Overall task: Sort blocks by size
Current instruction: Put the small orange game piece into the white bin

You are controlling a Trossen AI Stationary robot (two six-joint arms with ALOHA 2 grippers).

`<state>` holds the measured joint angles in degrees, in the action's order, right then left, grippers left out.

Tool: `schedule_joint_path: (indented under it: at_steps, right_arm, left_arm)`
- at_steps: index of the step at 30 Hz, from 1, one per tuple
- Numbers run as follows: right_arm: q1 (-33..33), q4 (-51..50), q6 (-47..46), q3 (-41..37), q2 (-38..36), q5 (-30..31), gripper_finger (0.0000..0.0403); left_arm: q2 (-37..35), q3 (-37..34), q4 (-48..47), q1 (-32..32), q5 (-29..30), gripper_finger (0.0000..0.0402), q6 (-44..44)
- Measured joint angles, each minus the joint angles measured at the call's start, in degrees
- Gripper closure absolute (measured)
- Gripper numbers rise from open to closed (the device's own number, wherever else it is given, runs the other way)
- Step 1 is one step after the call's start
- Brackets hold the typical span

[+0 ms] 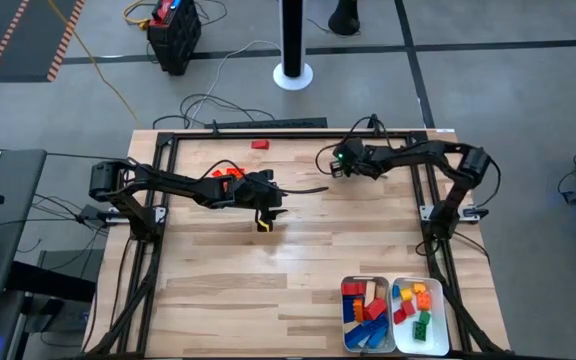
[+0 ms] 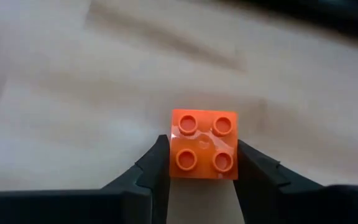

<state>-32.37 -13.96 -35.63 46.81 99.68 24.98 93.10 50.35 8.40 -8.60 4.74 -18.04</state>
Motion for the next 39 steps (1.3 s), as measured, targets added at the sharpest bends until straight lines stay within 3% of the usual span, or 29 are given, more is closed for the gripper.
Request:
schedule_joint_path:
  at_steps: [9, 17, 22, 27, 33, 39]
  right_arm:
    - [6.62, -11.8, 0.79, -0.31, -12.74, -7.79, 0.0244]
    - [22.39, -30.5, -6.17, -0.27, -30.49, -16.45, 0.0244]
    - [38.96, -36.68, -17.61, -0.27, -39.47, -17.67, 0.024]
    - [57.7, -36.14, -34.39, -0.25, -42.73, -17.67, 0.0236]
    - [78.26, -33.34, -59.77, -0.2, -39.25, -17.64, 0.0235]
    - [91.64, -34.83, -83.72, -0.2, -34.23, -18.25, 0.0232]
  left_arm:
    - [-0.02, 0.0, -0.32, 0.0, 0.02, 0.02, 0.05]
    - [-0.02, 0.0, -2.49, 0.0, 0.02, 0.02, 0.89]
    - [-0.02, 0.0, -3.34, 0.0, 0.02, 0.02, 1.3]
    - [-0.02, 0.0, -4.25, 0.0, 0.02, 0.02, 2.06]
    - [-0.02, 0.0, -4.8, 0.0, 0.02, 0.02, 2.78]
    - [-0.02, 0.0, -4.71, 0.0, 0.02, 0.02, 3.59]
